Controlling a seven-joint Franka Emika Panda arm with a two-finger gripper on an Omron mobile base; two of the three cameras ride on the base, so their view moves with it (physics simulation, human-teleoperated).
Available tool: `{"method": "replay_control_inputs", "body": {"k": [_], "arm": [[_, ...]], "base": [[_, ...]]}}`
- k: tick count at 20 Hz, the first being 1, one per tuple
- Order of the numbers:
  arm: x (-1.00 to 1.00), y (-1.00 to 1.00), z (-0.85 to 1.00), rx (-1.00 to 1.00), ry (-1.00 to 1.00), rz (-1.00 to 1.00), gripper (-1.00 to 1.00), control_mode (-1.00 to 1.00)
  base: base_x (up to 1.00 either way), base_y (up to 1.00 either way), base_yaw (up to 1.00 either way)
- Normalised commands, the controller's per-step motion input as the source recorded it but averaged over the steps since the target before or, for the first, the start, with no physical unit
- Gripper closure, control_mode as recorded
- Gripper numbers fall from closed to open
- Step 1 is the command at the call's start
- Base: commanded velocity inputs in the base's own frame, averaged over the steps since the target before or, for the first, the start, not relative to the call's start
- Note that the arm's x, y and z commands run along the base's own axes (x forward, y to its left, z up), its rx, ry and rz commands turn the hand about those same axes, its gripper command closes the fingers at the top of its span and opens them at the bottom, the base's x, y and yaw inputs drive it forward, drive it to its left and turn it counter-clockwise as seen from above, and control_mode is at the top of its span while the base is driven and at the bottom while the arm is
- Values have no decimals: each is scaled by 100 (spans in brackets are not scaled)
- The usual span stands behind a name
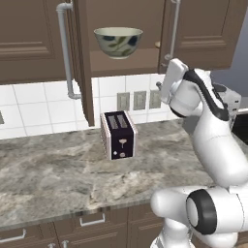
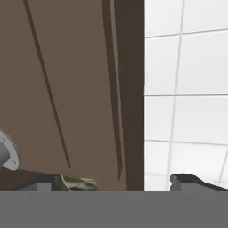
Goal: Open the cabinet. Pick the bowls from the counter and place them in the cabinet. Then close the cabinet.
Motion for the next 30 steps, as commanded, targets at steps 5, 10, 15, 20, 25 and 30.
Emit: {"method": "replay_control_inputs", "body": {"k": [5, 10, 15, 20, 25, 30], "arm": [[86, 13, 0, -1, 2, -6, -100, -100], [88, 1, 0, 0, 5, -4, -100, -100], [24, -4, 13, 0, 9, -1, -100, -100], [-67, 0, 41, 0, 0, 0, -100, -100], [-89, 3, 30, 0, 0, 0, -100, -100], [-94, 13, 7, 0, 0, 0, -100, -100]], "base": [[0, 0, 0], [0, 0, 0], [0, 0, 0], [0, 0, 0], [0, 0, 0], [0, 0, 0]]}}
